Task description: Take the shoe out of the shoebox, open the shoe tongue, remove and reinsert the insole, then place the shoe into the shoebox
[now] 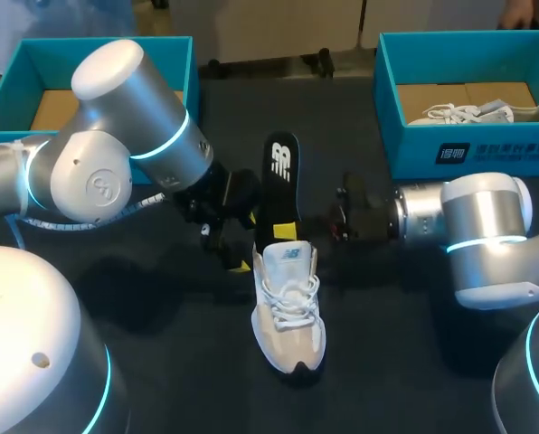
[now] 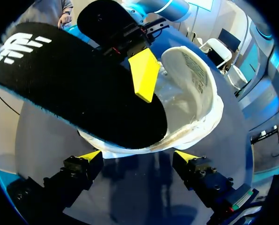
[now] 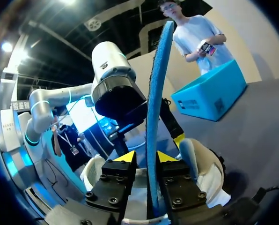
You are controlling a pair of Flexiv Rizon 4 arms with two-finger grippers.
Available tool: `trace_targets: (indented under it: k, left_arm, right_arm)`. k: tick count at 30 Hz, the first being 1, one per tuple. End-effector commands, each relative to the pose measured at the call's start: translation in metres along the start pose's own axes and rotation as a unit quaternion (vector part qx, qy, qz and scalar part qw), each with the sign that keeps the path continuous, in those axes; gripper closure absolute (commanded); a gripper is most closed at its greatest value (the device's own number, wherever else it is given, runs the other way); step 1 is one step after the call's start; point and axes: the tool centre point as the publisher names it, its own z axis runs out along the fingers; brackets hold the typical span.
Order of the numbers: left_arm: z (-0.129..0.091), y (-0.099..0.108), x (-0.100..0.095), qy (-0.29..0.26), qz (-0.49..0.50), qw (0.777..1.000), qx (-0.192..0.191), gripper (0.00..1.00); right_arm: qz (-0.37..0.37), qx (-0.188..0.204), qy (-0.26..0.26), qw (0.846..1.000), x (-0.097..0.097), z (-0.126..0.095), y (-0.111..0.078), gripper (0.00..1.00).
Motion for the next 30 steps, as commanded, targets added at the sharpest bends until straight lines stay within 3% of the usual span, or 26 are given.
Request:
trace_targets:
  k: [1,7,8,9,11,12,19,30]
  left_arm:
    - [0.001,0.0,-0.001,0.0,0.0,1.0,-0.001,0.0]
    - [0.001,0.0,-0.001,0.0,0.0,1.0,-0.001,0.0]
    - [0.001,0.0,-0.001,0.0,0.0,1.0,-0.001,0.0]
    - [0.001,0.0,-0.001,0.0,0.0,1.0,-0.001,0.0]
    - [0.001,0.0,-0.001,0.0,0.0,1.0,-0.001,0.0]
    - [0.001,0.0,-0.001,0.0,0.0,1.0,-0.001,0.0]
    - [0.001,0.0,-0.001,0.0,0.0,1.0,-0.001,0.0]
    - [0.001,0.0,-0.001,0.0,0.0,1.0,-0.001,0.0]
  right_arm:
    - [-0.003,0.006,-0.002,1.0,0.002,0.005,0.007,0.71]
    - [-0.005,-0.001,0.007,1.0,-0.003,0.011,0.015,0.7]
    - [-0.003,-0.005,0.006,1.0,-0.003,0.012,0.015,0.74]
    - [-0.003,-0.007,0.006,1.0,-0.004,0.012,0.015,0.85]
    - [0.0,-0.011,0.003,1.0,-0.004,0.013,0.015,0.98]
    - [0.004,-0.011,0.001,1.0,-0.006,0.013,0.015,1.0]
    - [0.025,-0.008,-0.007,1.0,-0.01,0.01,0.004,1.0]
    - [0.086,-0.007,-0.033,0.996,-0.002,0.005,-0.031,1.0]
